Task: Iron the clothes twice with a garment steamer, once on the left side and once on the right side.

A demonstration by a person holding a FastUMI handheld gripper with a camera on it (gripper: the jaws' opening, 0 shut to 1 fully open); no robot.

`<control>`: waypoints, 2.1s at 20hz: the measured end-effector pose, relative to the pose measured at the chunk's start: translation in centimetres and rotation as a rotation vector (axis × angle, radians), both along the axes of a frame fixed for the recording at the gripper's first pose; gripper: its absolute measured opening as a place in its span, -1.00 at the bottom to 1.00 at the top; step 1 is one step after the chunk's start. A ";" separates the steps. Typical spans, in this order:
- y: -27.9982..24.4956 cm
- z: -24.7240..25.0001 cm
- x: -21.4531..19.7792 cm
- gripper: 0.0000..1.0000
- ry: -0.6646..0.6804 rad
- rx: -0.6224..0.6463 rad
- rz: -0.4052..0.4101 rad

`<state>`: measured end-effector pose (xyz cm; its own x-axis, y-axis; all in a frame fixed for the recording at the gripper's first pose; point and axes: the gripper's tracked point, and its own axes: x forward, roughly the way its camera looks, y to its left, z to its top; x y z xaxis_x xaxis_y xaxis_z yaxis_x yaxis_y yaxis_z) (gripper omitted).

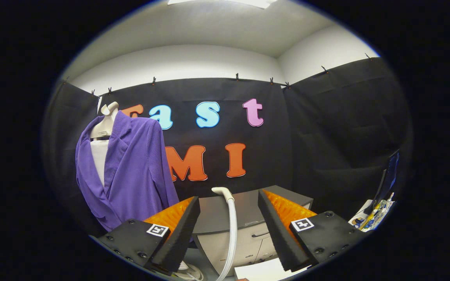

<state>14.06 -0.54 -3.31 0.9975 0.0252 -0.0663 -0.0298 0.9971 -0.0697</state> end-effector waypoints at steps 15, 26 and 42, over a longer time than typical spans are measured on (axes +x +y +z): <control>-0.5 -10.0 26.2 0.98 0.304 -0.055 0.032; -1.2 -17.7 34.0 0.99 0.549 -0.016 0.014; -1.3 -20.0 32.5 -0.27 0.629 0.125 -0.067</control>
<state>46.58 -1.80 -23.27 0.7689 0.0095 -0.6393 0.0355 0.9977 0.0574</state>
